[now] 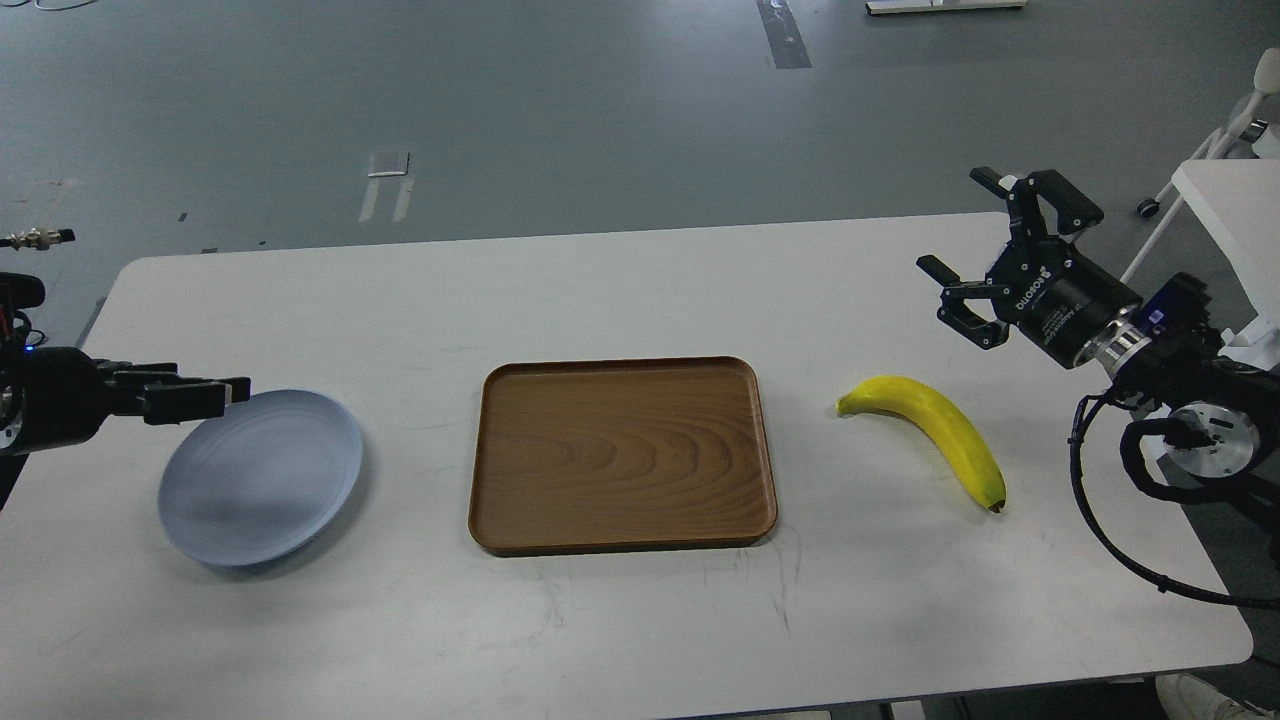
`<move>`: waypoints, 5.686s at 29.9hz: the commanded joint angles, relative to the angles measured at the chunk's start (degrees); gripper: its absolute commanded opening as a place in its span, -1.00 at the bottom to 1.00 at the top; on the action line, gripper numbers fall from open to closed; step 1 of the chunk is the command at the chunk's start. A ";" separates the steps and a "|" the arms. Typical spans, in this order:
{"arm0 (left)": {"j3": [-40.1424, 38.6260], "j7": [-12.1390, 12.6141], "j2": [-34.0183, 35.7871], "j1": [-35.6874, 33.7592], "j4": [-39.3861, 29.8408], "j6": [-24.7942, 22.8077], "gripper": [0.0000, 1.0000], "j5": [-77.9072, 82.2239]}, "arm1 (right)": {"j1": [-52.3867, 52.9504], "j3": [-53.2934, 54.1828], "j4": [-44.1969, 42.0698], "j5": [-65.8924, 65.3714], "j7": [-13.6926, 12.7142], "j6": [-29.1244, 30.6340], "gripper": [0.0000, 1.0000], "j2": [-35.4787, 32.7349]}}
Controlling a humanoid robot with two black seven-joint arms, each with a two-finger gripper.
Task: Place banana on plate with both arms
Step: 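Lower the left gripper to the edge of the light blue plate and grasp it, then lift the plate with the left gripper and carry it onto the wooden tray, then release the plate and raise the left gripper back to rest, then move the right gripper down to the yellow banana and grasp it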
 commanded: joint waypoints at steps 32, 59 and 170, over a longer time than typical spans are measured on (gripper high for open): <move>6.55 0.03 -8.13 6.74 16.69 5.51 -0.53 -6.82 | -0.09 0.04 0.02 0.00 0.00 0.00 1.00 -0.03; 6.55 0.03 -15.76 -16.19 4.13 -5.30 -1.00 -6.91 | -0.09 0.39 -0.86 0.00 0.00 0.00 1.00 -0.64; -11.90 0.03 -20.78 5.50 26.53 -10.36 0.97 -88.65 | 21.79 -37.58 -11.93 -81.03 0.00 -8.75 0.87 7.70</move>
